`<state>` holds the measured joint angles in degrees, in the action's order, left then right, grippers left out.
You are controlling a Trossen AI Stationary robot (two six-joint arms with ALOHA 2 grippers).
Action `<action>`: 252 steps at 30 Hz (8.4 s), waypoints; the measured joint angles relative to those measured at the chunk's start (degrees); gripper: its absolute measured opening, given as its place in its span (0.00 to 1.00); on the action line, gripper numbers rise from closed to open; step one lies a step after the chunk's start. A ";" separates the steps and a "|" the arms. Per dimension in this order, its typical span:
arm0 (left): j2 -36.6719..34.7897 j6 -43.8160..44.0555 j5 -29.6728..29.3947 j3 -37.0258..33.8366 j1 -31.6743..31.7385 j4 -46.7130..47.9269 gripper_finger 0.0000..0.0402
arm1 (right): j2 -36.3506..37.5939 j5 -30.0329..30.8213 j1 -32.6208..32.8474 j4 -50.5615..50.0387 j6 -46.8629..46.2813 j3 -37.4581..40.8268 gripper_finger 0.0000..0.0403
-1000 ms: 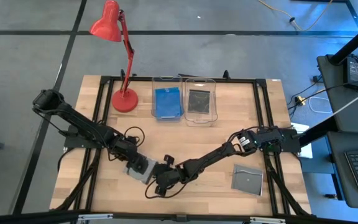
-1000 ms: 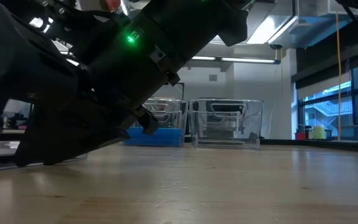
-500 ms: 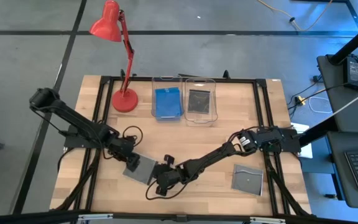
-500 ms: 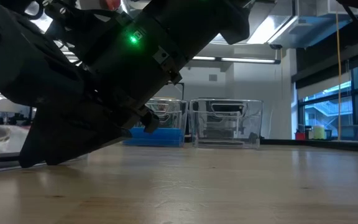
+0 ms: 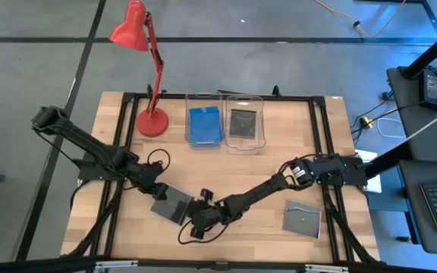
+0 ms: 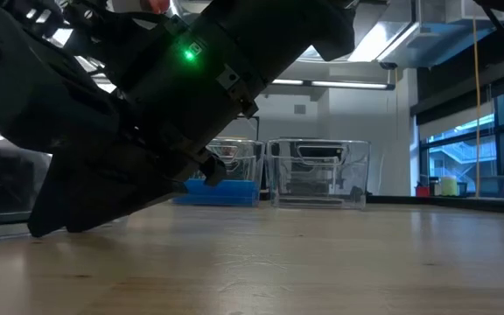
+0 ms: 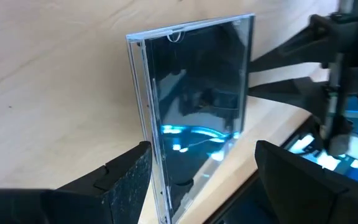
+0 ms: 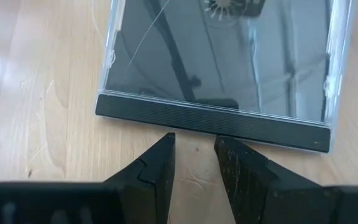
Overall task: Pick & place jewel cases by type
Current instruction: Put the left black CD case into the right transparent bin
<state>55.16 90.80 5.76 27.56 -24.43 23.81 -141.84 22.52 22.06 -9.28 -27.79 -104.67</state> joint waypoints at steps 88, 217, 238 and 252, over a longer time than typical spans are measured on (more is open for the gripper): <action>1.31 -48.22 -12.35 -0.03 0.15 -47.16 0.08 | 38.15 -4.89 3.91 -33.15 10.63 -2.62 0.31; -4.82 -72.45 -27.30 -0.03 0.28 -22.27 0.42 | 42.52 20.28 -23.63 -70.49 -30.33 -2.30 0.07; -4.81 -70.42 -27.26 -0.03 0.26 -22.22 0.43 | 42.14 7.72 -32.39 -33.17 -32.36 24.31 0.08; -4.81 -70.53 -27.08 -0.03 0.26 -21.55 0.43 | 42.16 7.74 -32.98 -19.63 -40.51 34.22 0.08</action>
<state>50.35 20.27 -21.32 27.53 -24.16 2.26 -99.68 30.25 -10.92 -28.91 -68.30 -70.45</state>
